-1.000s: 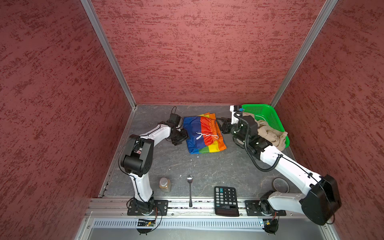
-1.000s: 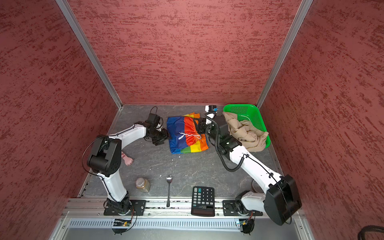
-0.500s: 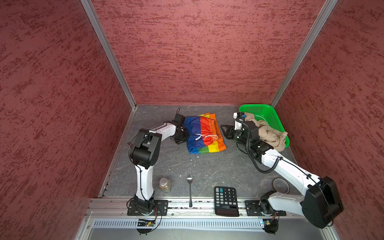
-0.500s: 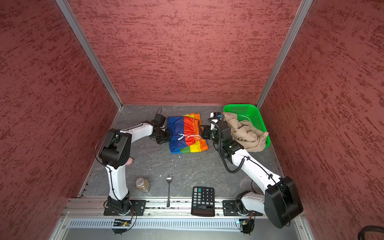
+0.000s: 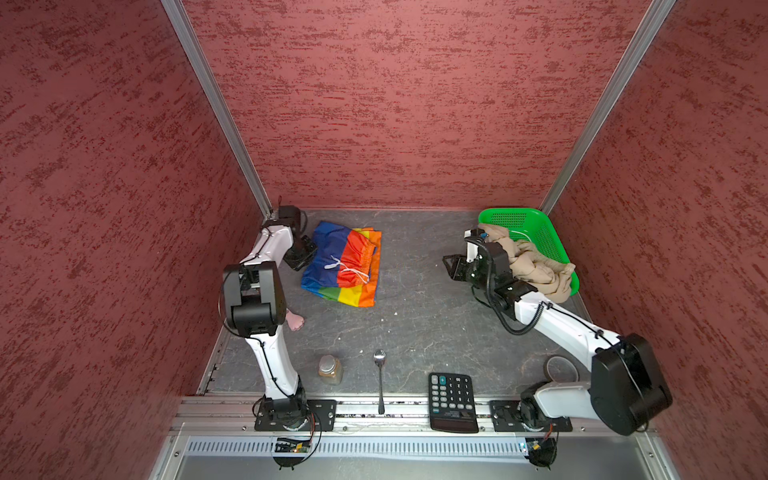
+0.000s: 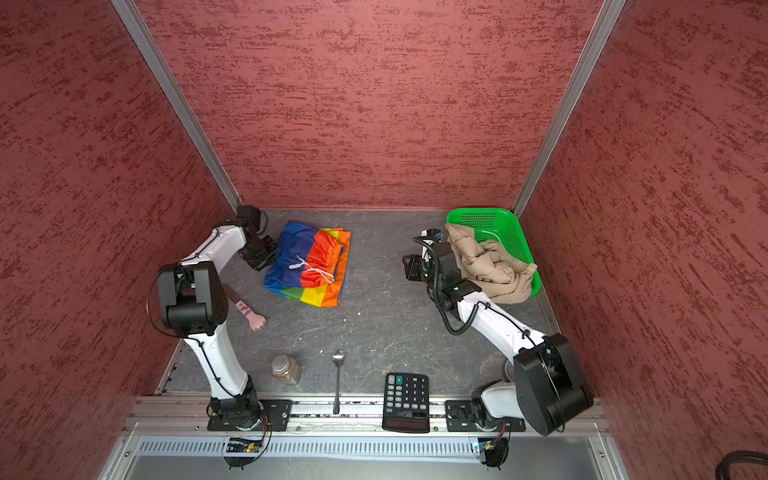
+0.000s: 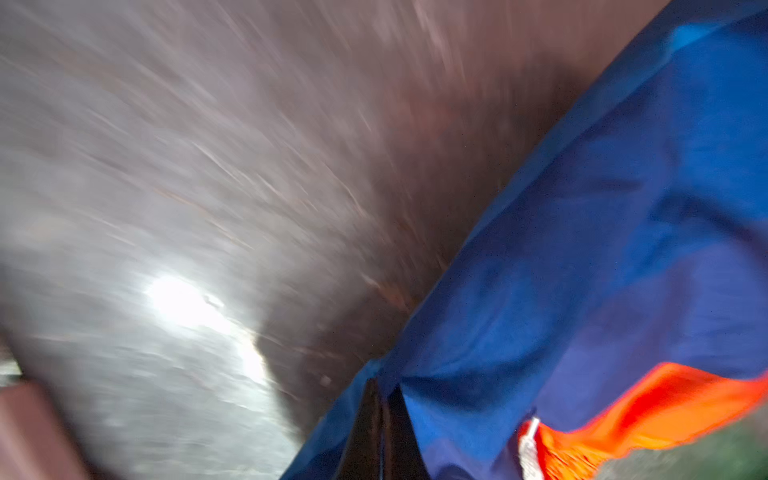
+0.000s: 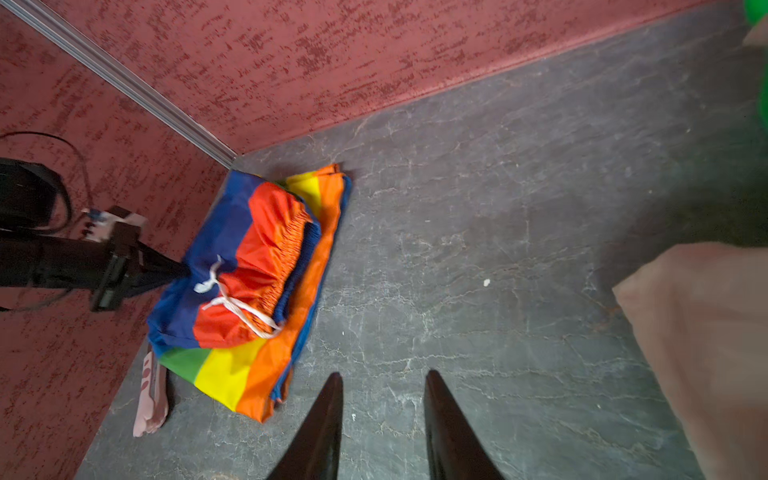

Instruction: Fold and stack the shorts

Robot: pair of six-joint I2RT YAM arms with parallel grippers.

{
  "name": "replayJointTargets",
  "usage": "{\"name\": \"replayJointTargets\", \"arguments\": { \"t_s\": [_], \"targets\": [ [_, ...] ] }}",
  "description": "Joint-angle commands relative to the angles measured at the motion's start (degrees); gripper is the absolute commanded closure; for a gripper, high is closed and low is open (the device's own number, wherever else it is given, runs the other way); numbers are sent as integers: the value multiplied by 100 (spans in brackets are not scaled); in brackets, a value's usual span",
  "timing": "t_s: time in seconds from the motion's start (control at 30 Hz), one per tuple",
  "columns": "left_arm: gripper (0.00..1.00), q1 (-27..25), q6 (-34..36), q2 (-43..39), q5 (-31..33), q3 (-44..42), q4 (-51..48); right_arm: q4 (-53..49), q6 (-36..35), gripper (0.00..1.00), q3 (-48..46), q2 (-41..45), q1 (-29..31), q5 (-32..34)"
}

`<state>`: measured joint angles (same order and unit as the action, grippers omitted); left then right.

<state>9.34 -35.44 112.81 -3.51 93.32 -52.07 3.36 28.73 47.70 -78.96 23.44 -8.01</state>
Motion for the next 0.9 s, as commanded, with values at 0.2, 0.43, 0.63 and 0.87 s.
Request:
{"name": "replayJointTargets", "arguments": {
  "t_s": [0.2, 0.43, 0.63, 0.87],
  "targets": [
    [100, 765, 392, 329, 632, 1235, -648, 20, 84, 68, 344, -386, -131, -253],
    [39, 1213, 559, 571, 658, 1718, -909, 104, 168, 68, 510, -673, -147, -553],
    [33, 1000, 451, -328, 310, 1178, -733, -668, -192, 65, 1004, -613, -154, -127],
    [39, -432, 734, -1315, 337, 774, -588, -1748, -636, 19, 1553, 61, -387, 1064]
  ]
}}
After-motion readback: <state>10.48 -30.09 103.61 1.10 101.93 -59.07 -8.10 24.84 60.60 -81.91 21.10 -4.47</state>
